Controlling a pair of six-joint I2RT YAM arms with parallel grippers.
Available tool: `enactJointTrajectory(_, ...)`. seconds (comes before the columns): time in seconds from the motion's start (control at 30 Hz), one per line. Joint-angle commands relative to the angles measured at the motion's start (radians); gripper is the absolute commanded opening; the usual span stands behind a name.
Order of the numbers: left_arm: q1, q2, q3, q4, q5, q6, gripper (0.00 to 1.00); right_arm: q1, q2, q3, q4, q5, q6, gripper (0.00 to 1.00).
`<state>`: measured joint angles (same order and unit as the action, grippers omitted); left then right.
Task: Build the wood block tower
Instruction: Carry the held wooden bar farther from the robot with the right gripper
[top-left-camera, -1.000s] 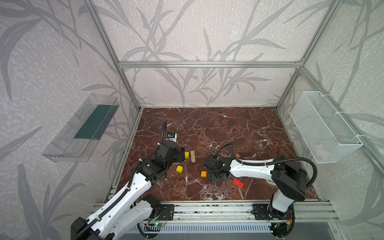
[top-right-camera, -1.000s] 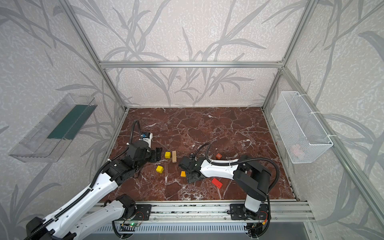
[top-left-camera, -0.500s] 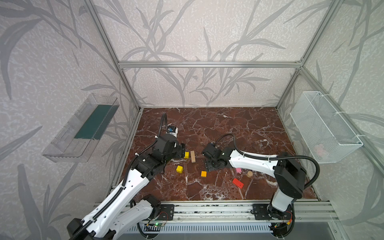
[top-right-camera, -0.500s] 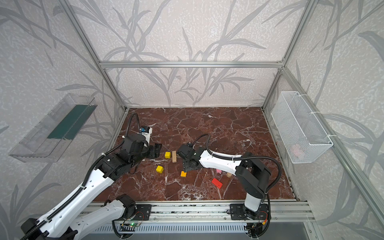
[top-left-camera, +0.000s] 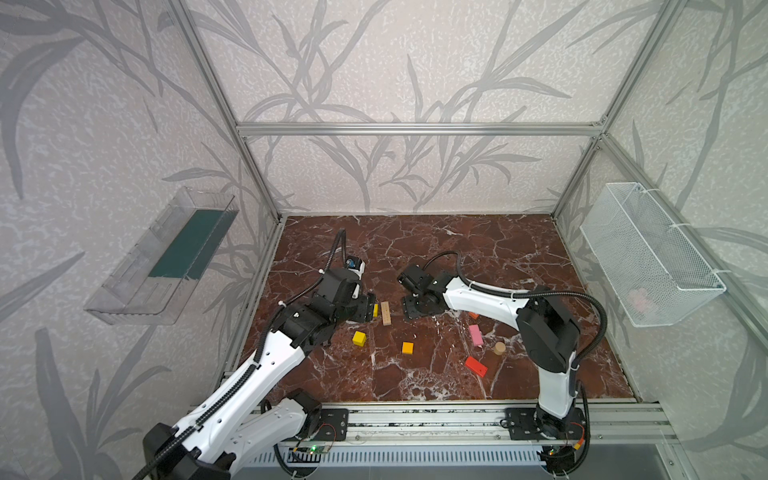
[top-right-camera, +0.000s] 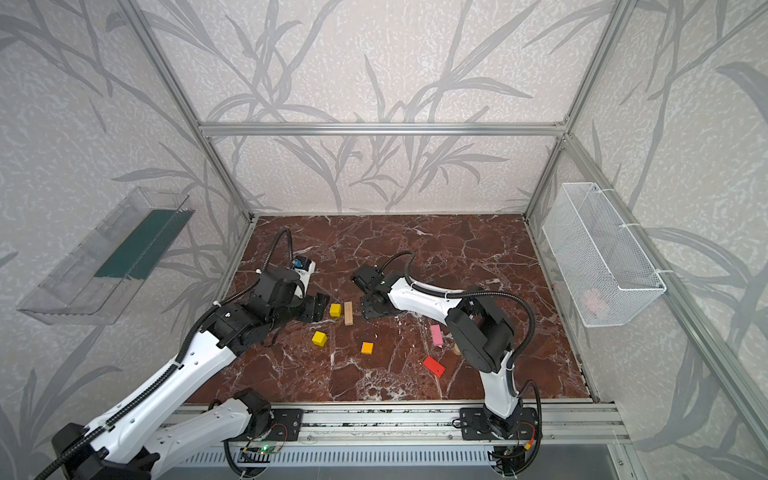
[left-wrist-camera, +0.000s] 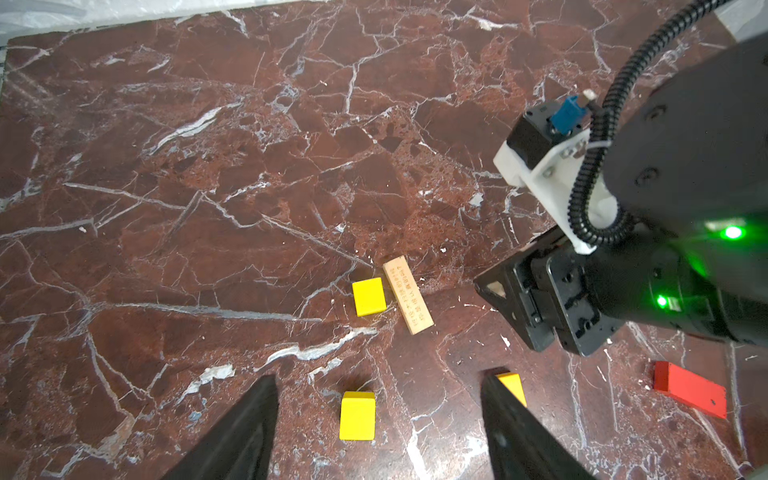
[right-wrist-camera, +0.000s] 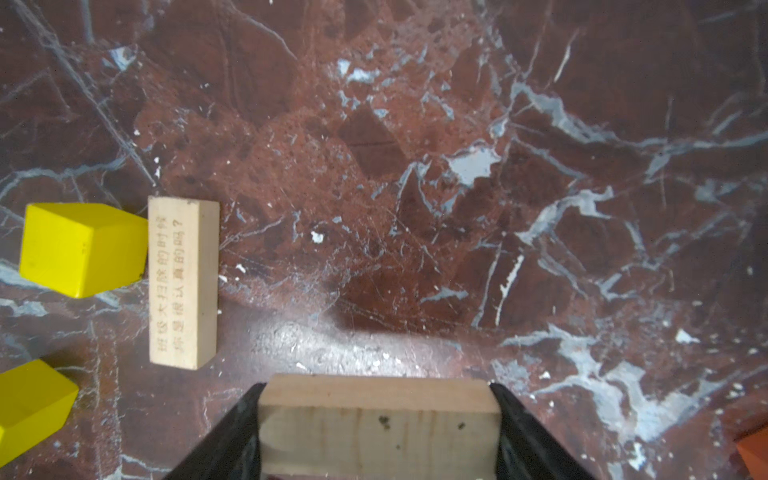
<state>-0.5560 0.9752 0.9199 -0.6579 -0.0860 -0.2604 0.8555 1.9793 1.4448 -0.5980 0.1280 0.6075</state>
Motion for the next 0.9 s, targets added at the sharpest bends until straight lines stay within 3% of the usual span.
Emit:
enactJointTrajectory(0.0,0.002,0.002,-0.01,-0.011,-0.029,0.024,0.75,-0.012,0.046,0.053,-0.036,-0.003,-0.034,0.6)
enactJointTrajectory(0.57,0.011,0.0,-0.034,-0.002,-0.034,0.015,0.75,-0.082,0.127,0.096,-0.018,-0.01,-0.041,0.6)
enactJointTrajectory(0.87,0.01,0.003,-0.035,-0.003,-0.034,0.013,0.75,-0.104,0.183,0.173,-0.052,-0.011,-0.05,0.66)
